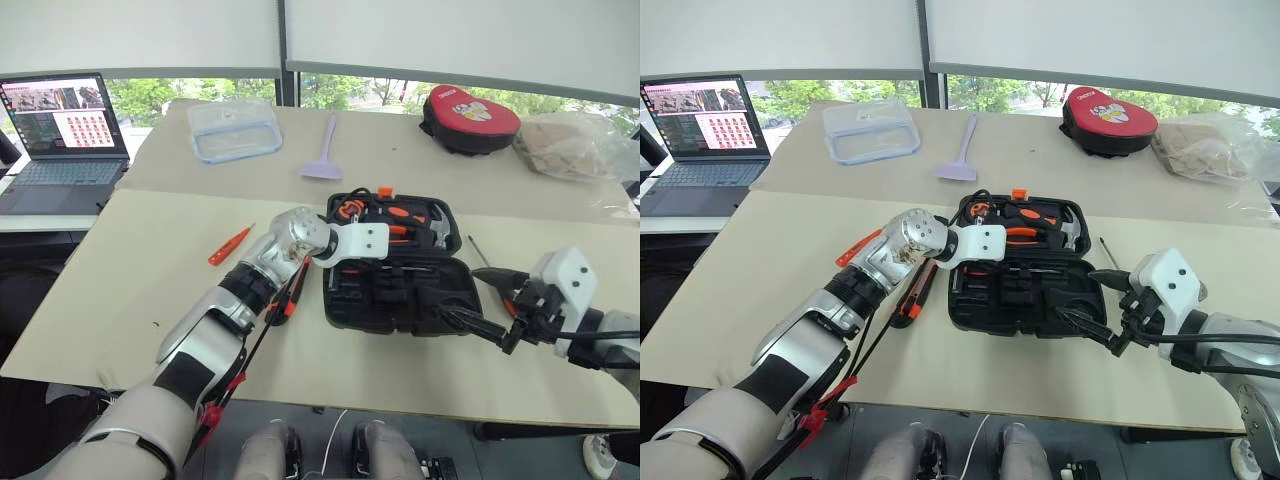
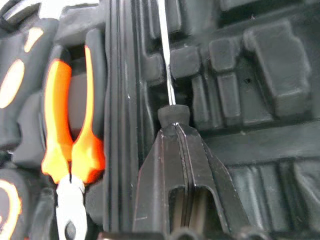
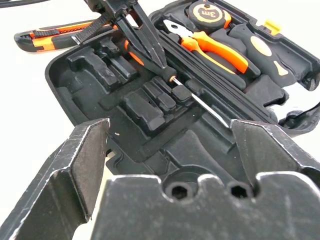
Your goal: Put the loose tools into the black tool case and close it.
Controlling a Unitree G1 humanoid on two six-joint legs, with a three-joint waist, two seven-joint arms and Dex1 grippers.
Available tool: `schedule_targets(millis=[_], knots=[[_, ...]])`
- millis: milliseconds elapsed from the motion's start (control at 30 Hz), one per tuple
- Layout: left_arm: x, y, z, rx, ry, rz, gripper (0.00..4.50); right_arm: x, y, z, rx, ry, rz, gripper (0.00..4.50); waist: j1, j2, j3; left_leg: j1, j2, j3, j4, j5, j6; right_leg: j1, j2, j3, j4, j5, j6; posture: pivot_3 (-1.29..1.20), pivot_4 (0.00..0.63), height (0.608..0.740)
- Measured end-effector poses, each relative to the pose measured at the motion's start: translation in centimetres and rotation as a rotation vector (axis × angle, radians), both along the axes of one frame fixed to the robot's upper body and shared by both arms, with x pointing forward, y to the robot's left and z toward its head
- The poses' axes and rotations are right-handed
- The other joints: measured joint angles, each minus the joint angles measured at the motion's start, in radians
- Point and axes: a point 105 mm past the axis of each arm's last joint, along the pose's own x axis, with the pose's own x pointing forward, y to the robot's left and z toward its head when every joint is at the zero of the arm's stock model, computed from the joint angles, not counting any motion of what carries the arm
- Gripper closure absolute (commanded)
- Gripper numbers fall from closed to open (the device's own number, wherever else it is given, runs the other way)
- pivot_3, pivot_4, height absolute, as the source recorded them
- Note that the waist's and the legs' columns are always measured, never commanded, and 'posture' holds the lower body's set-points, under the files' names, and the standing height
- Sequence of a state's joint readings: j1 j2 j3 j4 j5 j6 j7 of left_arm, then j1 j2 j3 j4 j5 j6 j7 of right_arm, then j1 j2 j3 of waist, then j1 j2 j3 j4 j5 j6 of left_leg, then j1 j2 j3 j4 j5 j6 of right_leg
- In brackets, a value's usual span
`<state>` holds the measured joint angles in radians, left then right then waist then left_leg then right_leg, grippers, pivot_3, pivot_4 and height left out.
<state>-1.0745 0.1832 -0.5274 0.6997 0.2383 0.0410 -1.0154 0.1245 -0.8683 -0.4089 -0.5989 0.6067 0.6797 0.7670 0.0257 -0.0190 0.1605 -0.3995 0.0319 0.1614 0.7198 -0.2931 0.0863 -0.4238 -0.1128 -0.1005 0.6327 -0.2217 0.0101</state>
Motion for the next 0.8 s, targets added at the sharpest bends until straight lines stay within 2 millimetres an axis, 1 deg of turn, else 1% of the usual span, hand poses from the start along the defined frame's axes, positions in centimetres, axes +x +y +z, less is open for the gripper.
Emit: schedule_targets(millis=[67, 133, 167, 233, 333, 367, 400, 467, 500, 567, 600, 633, 700, 733, 767, 800], knots=[[0.0, 0.3, 0.0, -0.012, 0.024, 0.014, 4.46, -0.1, -0.6, -0.3, -0.002, 0.008, -0.031, 0.00, -0.002, 0.000, 0.000, -0.001, 0.000, 0.000, 0.001, 0.000, 0.001, -0.001, 0.000, 0.000, 0.000, 0.000, 0.001, 0.00, 0.150, 0.731], [0.0, 1.1, 0.1, -0.039, 0.063, 0.035, 4.46, -0.4, -1.7, -0.5, -0.006, 0.015, -0.076, 0.00, -0.007, 0.000, 0.000, -0.001, 0.000, 0.000, 0.002, -0.001, 0.001, -0.001, 0.000, 0.001, 0.000, 0.001, 0.001, 0.00, 0.150, 0.731], [0.0, 1.6, 0.3, -0.060, 0.093, 0.050, 4.22, -0.4, -2.3, -0.6, -0.007, 0.019, -0.100, 0.00, -0.011, 0.000, 0.000, -0.002, 0.001, 0.000, 0.001, -0.001, 0.001, -0.002, 0.000, 0.001, 0.001, 0.001, 0.001, 0.00, 0.150, 0.731], [-0.3, 2.7, 1.3, -0.155, 0.199, 0.096, 3.76, -0.7, -3.9, -0.7, -0.017, 0.021, -0.163, 0.00, -0.015, 0.000, 0.000, -0.003, 0.001, 0.000, 0.001, 0.000, 0.000, -0.004, 0.000, 0.002, 0.002, 0.000, 0.001, 0.00, 0.150, 0.731], [-1.6, 5.0, 5.1, -0.331, 0.328, 0.097, 2.66, -1.2, -6.9, -0.5, -0.013, 0.021, -0.276, 0.00, -0.017, 0.000, 0.000, -0.006, 0.000, 0.002, 0.004, 0.000, 0.000, -0.009, 0.000, 0.003, 0.008, -0.001, 0.002, 0.00, 0.150, 0.731], [-2.7, 6.3, 6.5, -0.380, 0.373, 0.067, 2.38, -1.3, -7.8, -0.5, -0.005, 0.025, -0.306, 0.00, -0.019, 0.001, 0.000, -0.006, 0.001, 0.002, 0.003, 0.000, 0.000, -0.009, 0.000, 0.004, 0.009, -0.001, 0.002, 0.00, 0.150, 0.731], [-4.0, 7.8, 7.6, -0.410, 0.413, 0.034, 1.98, -1.5, -8.8, -0.5, 0.007, 0.031, -0.337, 0.00, -0.024, 0.001, 0.000, -0.005, 0.001, 0.002, 0.003, 0.000, -0.001, -0.009, 0.000, 0.004, 0.009, -0.001, 0.002, 0.00, 0.150, 0.731], [-6.3, 10.3, 8.4, -0.433, 0.499, 0.004, 1.23, -1.6, -10.5, -0.8, 0.034, 0.046, -0.400, 0.00, -0.029, 0.002, -0.001, -0.002, 0.001, 0.002, 0.003, 0.001, -0.001, -0.007, 0.000, 0.004, 0.010, -0.002, 0.002, 0.00, 0.150, 0.731], [-7.0, 11.0, 8.5, -0.436, 0.533, 0.001, 0.89, -1.7, -11.2, -1.1, 0.047, 0.059, -0.425, 0.00, -0.028, 0.002, -0.001, 0.000, 0.001, 0.002, 0.003, 0.001, -0.001, -0.004, 0.000, 0.004, 0.009, -0.002, 0.002, 0.00, 0.150, 0.731], [-8.3, 11.6, 8.4, -0.431, 0.587, -0.018, 0.16, -1.5, -11.7, -1.3, 0.060, 0.063, -0.440, 0.00, -0.021, 0.002, 0.000, 0.003, 0.000, 0.002, 0.004, 0.000, -0.001, 0.000, -0.001, 0.004, 0.009, -0.004, 0.005, 0.00, 0.150, 0.731], [-9.0, 12.1, 8.2, -0.424, 0.604, -0.022, 0.04, -1.0, -11.7, -1.3, 0.069, 0.053, -0.437, 0.00, -0.021, 0.002, 0.000, 0.004, 0.000, 0.002, 0.004, 0.000, -0.001, 0.000, -0.001, 0.005, 0.008, -0.005, 0.008, 0.00, 0.150, 0.731], [-10.0, 12.9, 7.5, -0.410, 0.633, -0.016, 0.04, 0.0, -11.8, -1.6, 0.077, 0.045, -0.438, 0.00, -0.025, 0.002, 0.000, 0.005, 0.000, 0.002, 0.003, 0.000, -0.001, 0.001, -0.001, 0.006, 0.008, -0.005, 0.008, 0.00, 0.150, 0.731], [-11.2, 13.7, 6.5, -0.397, 0.686, -0.003, 0.04, 1.1, -12.3, -3.0, 0.077, 0.069, -0.464, 0.00, -0.030, 0.002, 0.000, 0.006, 0.000, 0.002, 0.003, 0.000, -0.002, 0.001, -0.001, 0.006, 0.009, -0.005, 0.007, 0.00, 0.150, 0.731], [-11.6, 13.7, 6.4, -0.395, 0.701, -0.006, 0.04, 1.4, -12.6, -3.8, 0.073, 0.085, -0.478, 0.00, -0.027, 0.002, 0.000, 0.005, 0.000, 0.002, 0.003, 0.000, -0.002, 0.001, -0.001, 0.006, 0.009, -0.002, 0.002, 0.00, 0.150, 0.731], [-12.0, 13.7, 6.4, -0.389, 0.694, -0.011, 0.04, 2.2, -12.5, -4.9, 0.066, 0.103, -0.485, 0.00, -0.025, 0.002, 0.000, 0.005, 0.000, 0.002, 0.003, 0.000, -0.002, 0.000, -0.001, 0.006, 0.010, -0.002, 0.001, 0.00, 0.150, 0.731], [-12.2, 13.6, 6.6, -0.386, 0.683, -0.023, 0.04, 2.7, -12.4, -5.4, 0.068, 0.109, -0.490, 0.00, -0.023, 0.003, 0.000, 0.005, 0.000, 0.002, 0.003, 0.000, -0.002, 0.000, -0.001, 0.006, 0.010, -0.002, 0.001, 0.00, 0.150, 0.731]])
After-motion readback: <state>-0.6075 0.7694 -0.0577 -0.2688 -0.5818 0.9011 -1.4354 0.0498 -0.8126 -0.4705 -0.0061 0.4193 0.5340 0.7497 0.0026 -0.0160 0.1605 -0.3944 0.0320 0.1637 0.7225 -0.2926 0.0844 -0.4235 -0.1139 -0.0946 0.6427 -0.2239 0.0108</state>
